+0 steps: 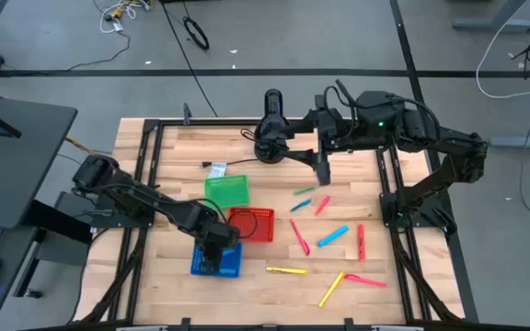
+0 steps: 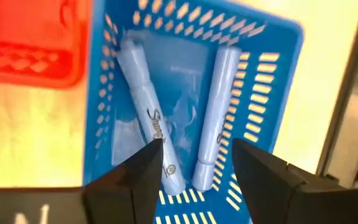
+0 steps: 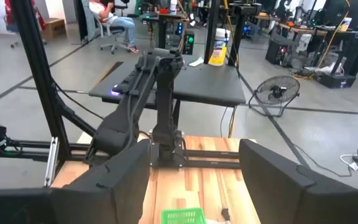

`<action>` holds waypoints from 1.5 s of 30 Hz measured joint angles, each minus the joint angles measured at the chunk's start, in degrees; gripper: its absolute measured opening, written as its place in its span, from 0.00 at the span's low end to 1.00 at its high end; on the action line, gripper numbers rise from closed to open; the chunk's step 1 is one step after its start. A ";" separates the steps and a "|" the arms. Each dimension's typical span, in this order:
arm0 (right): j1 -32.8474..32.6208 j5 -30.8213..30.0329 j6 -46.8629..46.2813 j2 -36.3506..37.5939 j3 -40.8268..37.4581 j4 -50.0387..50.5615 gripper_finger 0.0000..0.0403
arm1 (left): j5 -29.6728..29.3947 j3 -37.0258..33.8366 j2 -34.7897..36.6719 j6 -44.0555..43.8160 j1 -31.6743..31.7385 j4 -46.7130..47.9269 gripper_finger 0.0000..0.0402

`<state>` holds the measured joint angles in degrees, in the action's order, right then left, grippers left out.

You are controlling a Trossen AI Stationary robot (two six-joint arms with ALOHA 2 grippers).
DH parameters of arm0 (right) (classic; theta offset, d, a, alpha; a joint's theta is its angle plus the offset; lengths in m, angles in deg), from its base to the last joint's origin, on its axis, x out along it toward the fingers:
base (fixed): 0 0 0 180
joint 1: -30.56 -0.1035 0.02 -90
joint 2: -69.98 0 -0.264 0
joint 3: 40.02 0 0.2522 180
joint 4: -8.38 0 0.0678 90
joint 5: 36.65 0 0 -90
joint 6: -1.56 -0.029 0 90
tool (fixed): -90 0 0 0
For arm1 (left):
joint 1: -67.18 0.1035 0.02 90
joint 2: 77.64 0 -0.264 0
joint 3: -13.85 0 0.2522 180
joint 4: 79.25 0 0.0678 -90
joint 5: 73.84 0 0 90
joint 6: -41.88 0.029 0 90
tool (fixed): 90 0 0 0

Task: Pick & Place Markers
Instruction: Put the blue highlighter pen into the blue bin

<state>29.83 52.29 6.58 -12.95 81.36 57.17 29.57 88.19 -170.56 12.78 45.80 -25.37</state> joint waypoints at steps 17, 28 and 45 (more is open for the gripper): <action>-0.99 1.40 -6.56 0.45 0.00 6.83 0.61 | -16.94 -0.02 18.84 -0.12 4.35 -8.64 0.49; -1.59 1.55 -6.49 0.43 0.00 6.89 0.61 | -37.39 -0.02 31.45 15.36 4.84 -30.40 0.49; -1.59 0.09 -6.29 0.49 0.02 5.39 0.61 | -39.08 0.90 35.18 22.90 6.48 -44.91 0.49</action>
<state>28.23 52.38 0.28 -12.45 81.38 62.56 -9.51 89.09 -135.38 35.68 52.28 -70.27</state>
